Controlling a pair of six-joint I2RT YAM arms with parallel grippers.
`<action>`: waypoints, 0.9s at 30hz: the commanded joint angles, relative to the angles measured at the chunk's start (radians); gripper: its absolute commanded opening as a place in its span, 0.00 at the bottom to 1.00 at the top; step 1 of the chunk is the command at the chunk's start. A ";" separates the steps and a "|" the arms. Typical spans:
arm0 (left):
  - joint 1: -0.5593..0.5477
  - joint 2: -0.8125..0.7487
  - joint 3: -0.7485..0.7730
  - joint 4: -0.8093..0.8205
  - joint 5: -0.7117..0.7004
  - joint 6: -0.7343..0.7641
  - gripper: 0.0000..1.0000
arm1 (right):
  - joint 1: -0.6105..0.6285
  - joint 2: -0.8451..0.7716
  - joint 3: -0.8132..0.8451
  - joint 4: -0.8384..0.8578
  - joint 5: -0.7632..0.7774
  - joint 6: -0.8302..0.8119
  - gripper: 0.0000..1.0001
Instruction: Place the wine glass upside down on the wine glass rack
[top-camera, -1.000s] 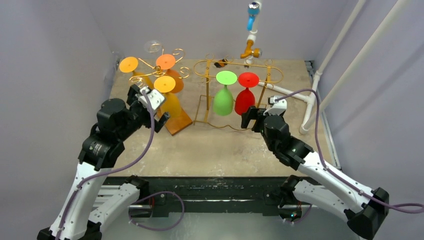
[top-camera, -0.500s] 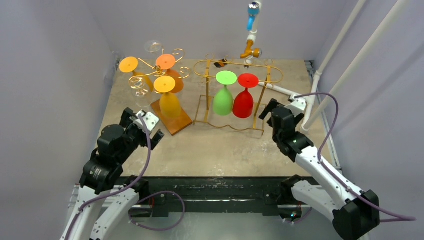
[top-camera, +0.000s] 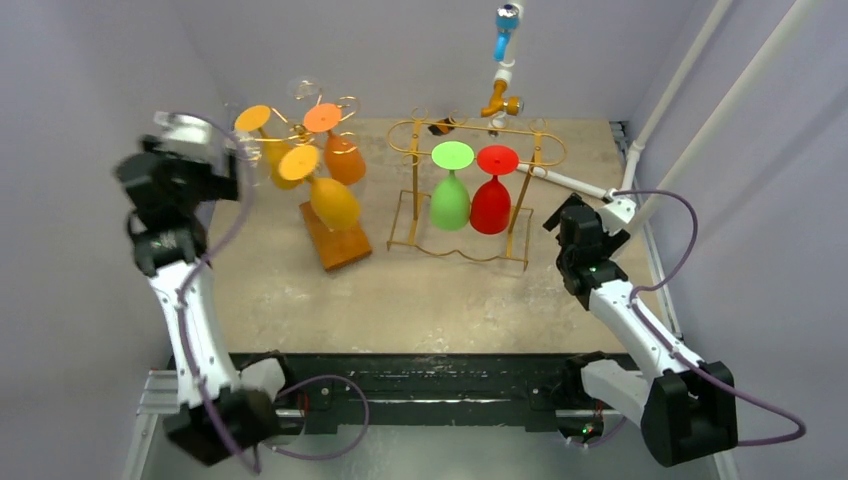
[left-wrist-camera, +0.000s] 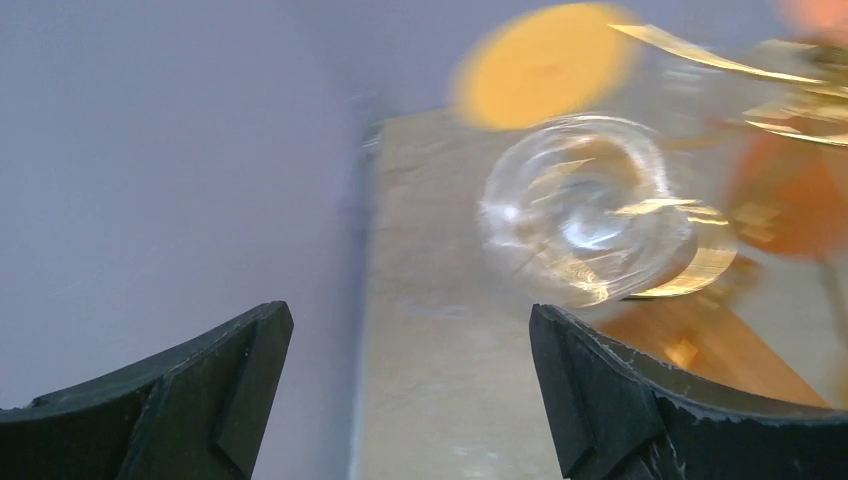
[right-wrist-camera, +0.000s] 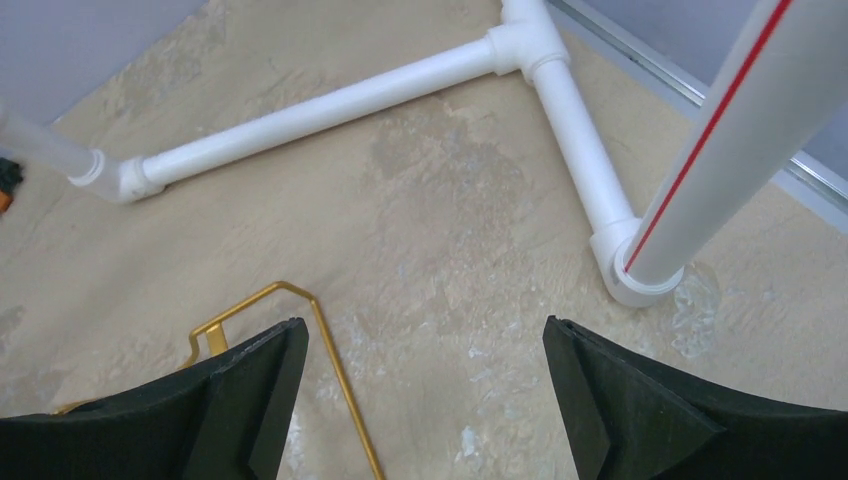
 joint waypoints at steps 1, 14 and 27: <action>0.668 0.234 0.218 0.189 0.648 -0.276 0.98 | -0.052 -0.024 -0.039 0.124 -0.001 -0.034 0.99; 0.785 0.112 -0.065 0.097 0.958 -0.022 1.00 | -0.090 0.026 -0.102 0.239 0.013 -0.002 0.99; 0.746 0.193 -0.143 -0.122 0.944 0.289 0.97 | -0.092 0.117 -0.065 0.310 -0.034 -0.020 0.99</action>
